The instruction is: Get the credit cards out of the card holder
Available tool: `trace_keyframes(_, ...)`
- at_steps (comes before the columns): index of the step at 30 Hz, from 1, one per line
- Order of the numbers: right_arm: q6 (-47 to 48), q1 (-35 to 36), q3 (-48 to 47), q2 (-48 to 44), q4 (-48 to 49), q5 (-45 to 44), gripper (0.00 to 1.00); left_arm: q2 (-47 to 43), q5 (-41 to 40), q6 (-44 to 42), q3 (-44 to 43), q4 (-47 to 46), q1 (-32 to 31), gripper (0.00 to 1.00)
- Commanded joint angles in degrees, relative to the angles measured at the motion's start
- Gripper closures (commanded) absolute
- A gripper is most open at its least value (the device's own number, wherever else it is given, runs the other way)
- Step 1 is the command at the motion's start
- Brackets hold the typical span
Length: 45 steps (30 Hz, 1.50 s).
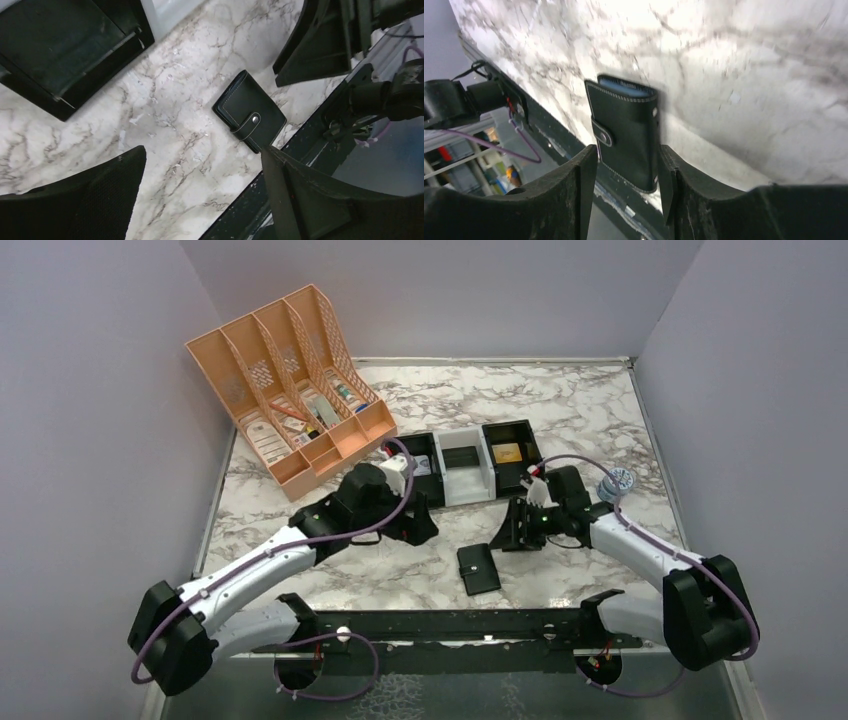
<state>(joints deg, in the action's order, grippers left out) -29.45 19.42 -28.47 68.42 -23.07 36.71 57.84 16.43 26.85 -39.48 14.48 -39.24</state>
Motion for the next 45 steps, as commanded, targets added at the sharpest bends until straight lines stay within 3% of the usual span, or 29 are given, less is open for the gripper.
trace_keyframes(1, 2.7, 0.26, -2.49, 1.84, 4.19, -5.08, 0.52, 5.97, -14.8, 8.28, -0.71, -3.05, -9.84, 0.15)
trace_keyframes(7, 1.72, 0.27, 1.04, 2.32, 7.29, -6.12, 0.61, 17.08, -26.7, 15.09, -5.83, -3.57, -22.11, 0.24)
trace_keyframes(13, -1.5, 0.27, 5.53, 0.73, 11.5, -2.07, 0.61, 25.64, -31.92, 19.28, -11.99, -3.52, -28.59, 0.24)
trace_keyframes(23, -3.87, 0.26, 8.37, 1.99, 13.37, -0.43, 0.62, 37.83, -33.93, 21.31, -21.57, 4.53, -33.3, 0.24)
trace_keyframes(33, -5.45, 0.22, 11.02, 2.48, 16.13, 1.94, 0.63, 41.63, -37.5, 22.74, -23.88, 10.0, -34.8, 0.24)
trace_keyframes(45, -4.64, 0.22, 10.93, 3.95, 16.77, 4.06, 0.63, 48.08, -39.45, 18.56, -29.07, 11.64, -34.98, 0.24)
